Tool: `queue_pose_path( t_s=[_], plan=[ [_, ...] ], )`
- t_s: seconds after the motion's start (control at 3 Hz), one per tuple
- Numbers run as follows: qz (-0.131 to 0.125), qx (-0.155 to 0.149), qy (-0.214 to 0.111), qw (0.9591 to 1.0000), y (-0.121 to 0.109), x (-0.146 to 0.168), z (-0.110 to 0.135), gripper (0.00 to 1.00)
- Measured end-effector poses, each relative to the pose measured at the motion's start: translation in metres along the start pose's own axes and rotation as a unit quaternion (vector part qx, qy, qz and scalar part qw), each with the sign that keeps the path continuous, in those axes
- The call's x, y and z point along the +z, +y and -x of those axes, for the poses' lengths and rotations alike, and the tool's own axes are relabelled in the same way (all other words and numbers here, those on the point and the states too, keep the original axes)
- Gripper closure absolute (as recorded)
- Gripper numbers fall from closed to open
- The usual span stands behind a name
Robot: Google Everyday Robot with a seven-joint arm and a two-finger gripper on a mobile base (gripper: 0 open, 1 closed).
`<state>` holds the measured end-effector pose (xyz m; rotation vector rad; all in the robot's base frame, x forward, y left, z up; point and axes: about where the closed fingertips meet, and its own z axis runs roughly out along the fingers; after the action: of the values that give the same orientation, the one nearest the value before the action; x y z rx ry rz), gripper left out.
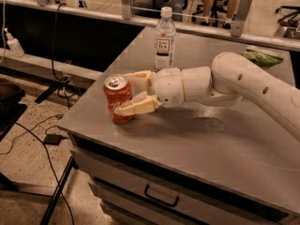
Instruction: Knock coke can over
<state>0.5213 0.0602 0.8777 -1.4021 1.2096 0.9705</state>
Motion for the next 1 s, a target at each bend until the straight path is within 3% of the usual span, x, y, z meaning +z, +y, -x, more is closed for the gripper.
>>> queue_pose_path(
  t_s=[0.67,1.0],
  plan=[
    [0.004,-0.001,-0.001,1.0000,0.0018,0.0042,0.0020,0.84],
    [0.000,-0.005,0.000,1.0000,0.0022,0.0016,0.0109,1.00]
  ],
)
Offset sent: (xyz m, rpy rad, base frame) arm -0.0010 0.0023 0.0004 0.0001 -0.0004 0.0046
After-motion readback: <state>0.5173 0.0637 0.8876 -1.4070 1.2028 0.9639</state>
